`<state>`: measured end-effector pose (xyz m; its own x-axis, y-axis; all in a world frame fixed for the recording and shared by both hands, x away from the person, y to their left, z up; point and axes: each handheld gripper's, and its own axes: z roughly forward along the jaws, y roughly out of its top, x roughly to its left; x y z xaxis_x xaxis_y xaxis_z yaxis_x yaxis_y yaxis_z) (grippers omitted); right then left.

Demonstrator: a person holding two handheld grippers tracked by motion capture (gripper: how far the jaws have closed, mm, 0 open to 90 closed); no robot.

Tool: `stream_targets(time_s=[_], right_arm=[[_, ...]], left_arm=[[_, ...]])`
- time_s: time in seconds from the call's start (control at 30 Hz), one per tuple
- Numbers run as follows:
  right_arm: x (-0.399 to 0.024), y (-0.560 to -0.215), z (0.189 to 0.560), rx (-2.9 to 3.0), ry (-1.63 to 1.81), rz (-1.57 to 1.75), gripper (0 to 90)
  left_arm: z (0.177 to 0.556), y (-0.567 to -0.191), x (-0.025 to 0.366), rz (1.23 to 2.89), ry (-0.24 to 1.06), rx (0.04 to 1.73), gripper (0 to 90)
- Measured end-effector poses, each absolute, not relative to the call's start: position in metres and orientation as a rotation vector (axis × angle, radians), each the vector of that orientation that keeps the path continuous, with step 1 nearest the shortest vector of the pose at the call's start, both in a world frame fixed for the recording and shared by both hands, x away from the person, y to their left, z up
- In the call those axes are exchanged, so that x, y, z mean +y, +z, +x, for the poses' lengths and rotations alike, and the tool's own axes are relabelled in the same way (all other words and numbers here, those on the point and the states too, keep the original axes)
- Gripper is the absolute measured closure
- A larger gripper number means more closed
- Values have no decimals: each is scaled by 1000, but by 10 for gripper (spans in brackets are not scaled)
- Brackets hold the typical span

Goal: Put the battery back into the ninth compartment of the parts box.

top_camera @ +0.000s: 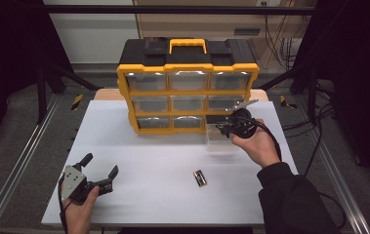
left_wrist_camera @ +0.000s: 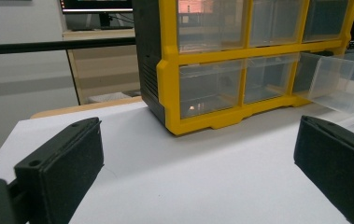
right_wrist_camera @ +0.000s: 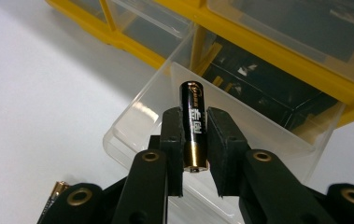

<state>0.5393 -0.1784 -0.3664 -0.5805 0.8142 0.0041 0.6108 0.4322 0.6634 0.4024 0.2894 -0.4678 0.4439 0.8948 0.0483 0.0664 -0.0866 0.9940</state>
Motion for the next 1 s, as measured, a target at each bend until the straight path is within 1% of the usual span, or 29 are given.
stream_targets(time_s=[0.23,0.3,0.33,0.37,0.4,0.5,0.53,0.57,0.6,0.67,0.87,0.9,0.97,1.0], right_arm=[[-177,-372,545,2371,880,1244,760],[-176,-371,546,2346,909,1233,707],[-176,-371,546,2346,909,1233,707],[-177,-369,545,2328,945,1229,680],[-177,-369,545,2328,945,1229,680],[-179,-363,540,2289,987,1228,609],[-179,-363,540,2289,987,1228,609],[-182,-359,538,2256,1026,1234,555],[-182,-359,538,2256,1026,1234,555],[-182,-356,533,2224,1038,1229,469],[-180,-357,520,2148,1105,1242,305],[-179,-357,518,2133,1101,1247,261],[-178,-356,513,2104,1122,1247,230],[-178,-356,513,2104,1122,1247,230]], left_arm=[[402,-468,289,1506,867,884,13],[402,-468,289,1505,868,885,12],[402,-468,289,1505,868,885,13],[402,-468,289,1505,868,885,12],[402,-468,289,1505,867,886,12],[404,-469,288,1497,849,889,12],[404,-469,288,1497,849,889,13],[404,-469,288,1501,849,890,13],[404,-470,288,1502,849,890,13],[404,-469,287,1507,851,886,12],[402,-469,289,1501,857,894,12],[402,-469,289,1502,858,893,13],[402,-469,288,1502,856,891,12],[402,-469,288,1502,856,891,12]])
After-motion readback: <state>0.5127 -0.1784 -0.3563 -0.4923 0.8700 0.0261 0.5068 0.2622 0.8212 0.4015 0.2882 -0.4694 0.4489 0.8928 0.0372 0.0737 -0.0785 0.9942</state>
